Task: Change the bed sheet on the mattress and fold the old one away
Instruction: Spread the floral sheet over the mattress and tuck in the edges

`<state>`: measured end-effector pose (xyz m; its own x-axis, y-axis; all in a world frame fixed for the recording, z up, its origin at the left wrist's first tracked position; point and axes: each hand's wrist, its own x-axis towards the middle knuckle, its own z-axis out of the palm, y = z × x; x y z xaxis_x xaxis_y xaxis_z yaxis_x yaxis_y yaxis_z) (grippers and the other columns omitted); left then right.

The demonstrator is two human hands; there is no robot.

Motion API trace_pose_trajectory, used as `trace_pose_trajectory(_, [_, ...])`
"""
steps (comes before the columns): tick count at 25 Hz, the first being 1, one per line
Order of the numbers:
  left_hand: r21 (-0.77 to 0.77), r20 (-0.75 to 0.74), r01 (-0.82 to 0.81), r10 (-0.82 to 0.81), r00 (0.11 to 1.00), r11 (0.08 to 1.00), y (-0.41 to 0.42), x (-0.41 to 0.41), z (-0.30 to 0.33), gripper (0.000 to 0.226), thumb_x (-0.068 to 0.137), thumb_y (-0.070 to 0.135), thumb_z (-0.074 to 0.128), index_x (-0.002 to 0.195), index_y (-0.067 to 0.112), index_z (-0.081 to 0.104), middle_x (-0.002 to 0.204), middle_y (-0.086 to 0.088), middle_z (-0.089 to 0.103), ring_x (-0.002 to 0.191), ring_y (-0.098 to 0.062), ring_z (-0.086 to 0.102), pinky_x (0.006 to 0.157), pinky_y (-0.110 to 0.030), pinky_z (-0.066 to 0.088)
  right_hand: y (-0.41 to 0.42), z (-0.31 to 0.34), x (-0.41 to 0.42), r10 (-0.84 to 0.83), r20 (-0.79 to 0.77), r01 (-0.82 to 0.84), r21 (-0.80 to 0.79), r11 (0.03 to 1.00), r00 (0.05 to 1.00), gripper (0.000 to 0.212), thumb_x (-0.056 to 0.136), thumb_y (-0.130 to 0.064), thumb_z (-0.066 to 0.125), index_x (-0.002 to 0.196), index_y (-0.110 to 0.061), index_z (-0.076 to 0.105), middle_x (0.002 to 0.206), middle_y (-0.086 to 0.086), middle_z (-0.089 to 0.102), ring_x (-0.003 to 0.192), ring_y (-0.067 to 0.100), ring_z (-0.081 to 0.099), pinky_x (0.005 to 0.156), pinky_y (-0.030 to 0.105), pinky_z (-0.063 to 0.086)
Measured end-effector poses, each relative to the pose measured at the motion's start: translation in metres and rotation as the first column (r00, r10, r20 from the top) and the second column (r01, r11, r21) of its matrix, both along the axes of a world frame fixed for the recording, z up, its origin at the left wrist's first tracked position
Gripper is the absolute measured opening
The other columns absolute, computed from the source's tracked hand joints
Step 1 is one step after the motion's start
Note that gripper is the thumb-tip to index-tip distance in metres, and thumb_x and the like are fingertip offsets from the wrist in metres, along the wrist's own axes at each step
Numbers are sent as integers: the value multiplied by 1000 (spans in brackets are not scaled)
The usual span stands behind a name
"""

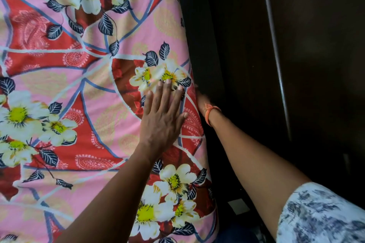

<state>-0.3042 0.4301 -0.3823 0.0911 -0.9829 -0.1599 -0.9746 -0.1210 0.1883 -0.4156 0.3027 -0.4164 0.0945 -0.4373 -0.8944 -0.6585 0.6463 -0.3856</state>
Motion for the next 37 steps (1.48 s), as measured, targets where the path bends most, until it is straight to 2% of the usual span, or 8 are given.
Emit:
trace_pose_trajectory(7, [92, -11, -275, 278, 961, 957, 38, 12, 7, 80, 99, 59, 23, 158, 7, 10, 165, -17, 3, 152, -33, 1, 122, -53, 8, 0, 35, 23, -227, -239, 1, -685, 728, 944, 23, 96, -15, 49, 114, -2, 57, 127, 17, 43, 112, 30, 48, 97, 38, 40])
trace_pose_trajectory(10, [140, 8, -463, 467, 884, 875, 100, 22, 14, 78, 99, 58, 24, 158, 8, 11, 165, -17, 3, 152, -34, 2, 121, -56, 10, 54, 48, 41, 230, -239, -324, -815, 481, 943, 34, 91, -26, 53, 123, -16, 56, 135, 8, 44, 114, 22, 51, 103, 34, 36])
trace_pose_trajectory(12, [147, 9, -516, 520, 854, 844, 147, 20, 16, 75, 99, 56, 26, 157, 10, 17, 165, -17, 6, 152, -33, 5, 120, -56, 14, 113, 48, 42, 629, -318, -671, -577, 465, 709, 44, 91, -39, 45, 136, -39, 45, 149, -18, 31, 131, 10, 46, 118, 42, 22])
trace_pose_trajectory(14, [177, 5, -606, 615, 789, 776, 190, 15, 18, 75, 98, 54, 26, 157, 9, 18, 165, -16, 6, 152, -33, 6, 119, -57, 14, 157, 39, 48, 760, -475, -812, -572, 116, 443, 70, 92, -48, 34, 155, -22, 15, 162, -3, 2, 150, 25, 6, 121, 49, 1])
trace_pose_trajectory(18, [271, 46, -797, 819, 571, 540, 264, 31, 30, 81, 97, 60, 26, 157, 6, 18, 163, -21, 13, 151, -37, 12, 118, -62, 14, 225, 55, 82, 798, -528, -809, -581, -88, 292, 79, 95, -43, 46, 153, -5, 6, 160, 18, -5, 148, 36, -6, 119, 54, 7])
trace_pose_trajectory(28, [446, -97, -825, 935, 342, 348, 484, 187, 74, 84, 99, 56, 35, 157, 13, -9, 164, -4, -17, 152, -20, -14, 122, -52, 5, 434, 113, 255, 870, -434, -863, -505, -21, 233, 55, 82, -15, 56, 136, -8, 44, 140, 21, 36, 127, 42, 39, 104, 48, 37])
trace_pose_trajectory(33, [540, -269, -654, 845, 462, 530, 527, 252, 78, 77, 100, 31, 47, 158, 16, -1, 166, -3, -6, 153, -18, -3, 122, -48, 5, 506, 122, 367, 848, -514, -835, -517, -187, 129, 60, 85, -30, 63, 136, -11, 39, 128, 14, 44, 110, 36, 52, 86, 43, 48])
trace_pose_trajectory(37, [572, -516, -716, 854, 63, 399, 537, 307, 85, 46, 98, 27, 51, 143, 23, 47, 148, -5, 48, 135, -25, 45, 111, -36, 37, 507, 113, 436, 743, -612, -875, -479, -73, 273, 43, 86, -17, 57, 125, -8, 41, 125, 18, 44, 110, 41, 53, 84, 45, 48])
